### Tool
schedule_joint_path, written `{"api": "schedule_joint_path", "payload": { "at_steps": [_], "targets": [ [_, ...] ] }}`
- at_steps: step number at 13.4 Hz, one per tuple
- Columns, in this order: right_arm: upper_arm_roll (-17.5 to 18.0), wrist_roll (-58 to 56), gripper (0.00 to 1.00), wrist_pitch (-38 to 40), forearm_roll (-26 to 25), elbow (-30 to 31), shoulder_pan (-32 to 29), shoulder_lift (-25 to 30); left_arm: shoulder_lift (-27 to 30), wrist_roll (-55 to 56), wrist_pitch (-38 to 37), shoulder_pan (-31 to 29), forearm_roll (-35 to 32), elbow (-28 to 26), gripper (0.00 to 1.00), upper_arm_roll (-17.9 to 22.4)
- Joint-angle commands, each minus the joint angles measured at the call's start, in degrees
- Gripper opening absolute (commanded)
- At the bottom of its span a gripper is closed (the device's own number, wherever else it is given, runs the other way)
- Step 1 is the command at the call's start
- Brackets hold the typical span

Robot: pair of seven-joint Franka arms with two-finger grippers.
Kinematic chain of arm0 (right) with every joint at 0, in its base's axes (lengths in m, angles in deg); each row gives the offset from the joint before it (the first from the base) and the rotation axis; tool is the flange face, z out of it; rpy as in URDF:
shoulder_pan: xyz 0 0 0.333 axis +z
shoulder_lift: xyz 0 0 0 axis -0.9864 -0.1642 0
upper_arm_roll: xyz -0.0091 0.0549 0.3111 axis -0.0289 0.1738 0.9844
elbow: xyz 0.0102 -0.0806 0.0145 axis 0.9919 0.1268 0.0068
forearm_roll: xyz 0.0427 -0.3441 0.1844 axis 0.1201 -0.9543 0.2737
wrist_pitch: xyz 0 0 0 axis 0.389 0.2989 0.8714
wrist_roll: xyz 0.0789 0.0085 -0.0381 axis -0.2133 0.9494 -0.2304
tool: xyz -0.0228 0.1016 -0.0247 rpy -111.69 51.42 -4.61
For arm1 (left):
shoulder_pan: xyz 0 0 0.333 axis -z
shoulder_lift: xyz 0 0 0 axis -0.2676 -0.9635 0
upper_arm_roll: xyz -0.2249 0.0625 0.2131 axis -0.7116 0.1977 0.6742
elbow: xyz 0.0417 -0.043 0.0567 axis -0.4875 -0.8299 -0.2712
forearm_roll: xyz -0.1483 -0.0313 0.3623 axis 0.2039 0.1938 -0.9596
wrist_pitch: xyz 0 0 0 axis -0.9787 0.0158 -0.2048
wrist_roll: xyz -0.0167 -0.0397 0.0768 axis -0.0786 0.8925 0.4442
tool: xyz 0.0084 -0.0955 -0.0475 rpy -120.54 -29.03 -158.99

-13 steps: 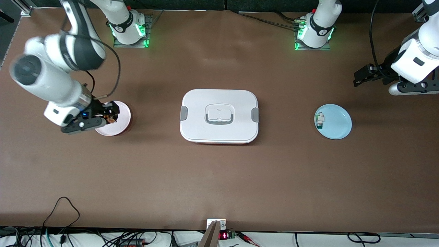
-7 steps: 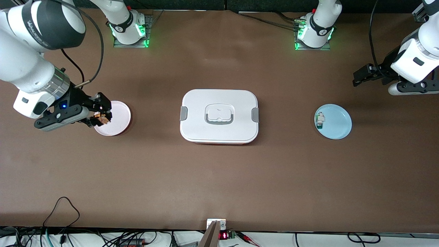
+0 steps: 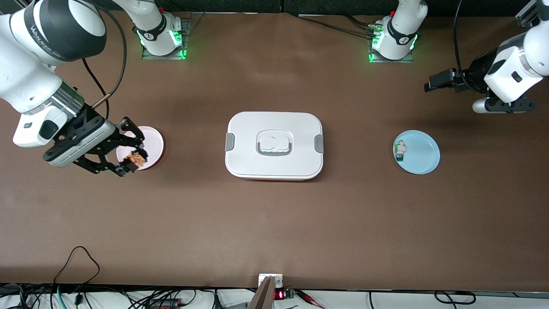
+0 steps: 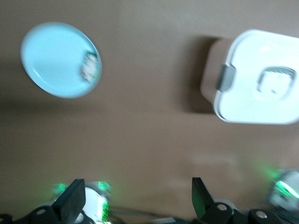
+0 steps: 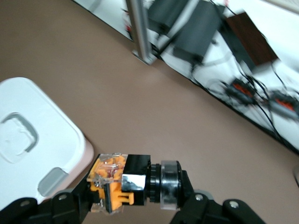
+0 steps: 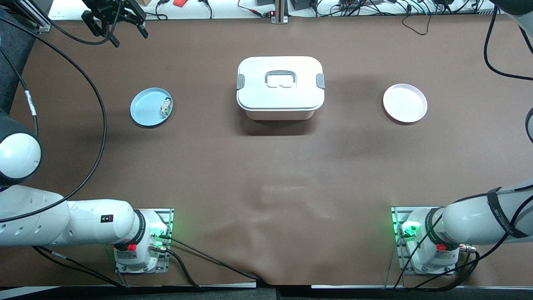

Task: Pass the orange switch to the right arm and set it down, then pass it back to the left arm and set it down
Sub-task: 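Lift the switch with the right gripper while the left gripper reaches in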

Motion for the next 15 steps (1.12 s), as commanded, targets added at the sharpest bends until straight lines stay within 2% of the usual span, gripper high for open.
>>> {"api": "schedule_joint_path", "payload": {
  "at_steps": [1,4,6,8,11,13,15],
  "targets": [
    [0.04,-14.91,0.32,-0.77,10.74,0.26,-0.45,-0.7,-1.67,0.73,-3.65,-3.42,8.4,0.28,1.0,-0.03],
    [0.04,-29.77,0.32,0.98,24.79,0.96,-0.28,-1.22,-3.43,5.38,-5.41,-3.95,19.65,0.28,1.0,-0.03],
    [0.04,-41.88,0.32,1.95,37.08,1.05,0.16,-3.06,-5.1,6.45,-5.84,-3.95,27.2,0.19,1.0,-0.11],
    [0.04,-50.52,0.32,6.15,46.16,1.31,0.16,-4.73,-7.2,8.12,-5.06,-3.87,34.15,0.27,1.0,-0.11],
    [0.12,-57.91,0.32,12.58,51.71,1.14,0.95,-7.28,-10.9,8.47,-1.65,-3.69,44.61,0.36,1.0,-0.29],
    [0.12,-63.98,0.32,12.59,60.13,1.22,3.84,-9.12,-11.96,8.48,3.44,-2.38,49.27,0.19,1.0,-1.77],
    [0.12,-64.79,0.31,11.72,66.56,1.14,7.26,-10.27,-11.96,8.04,11.6,-1.93,50.88,-1.12,1.0,-4.93]
  ]
}}
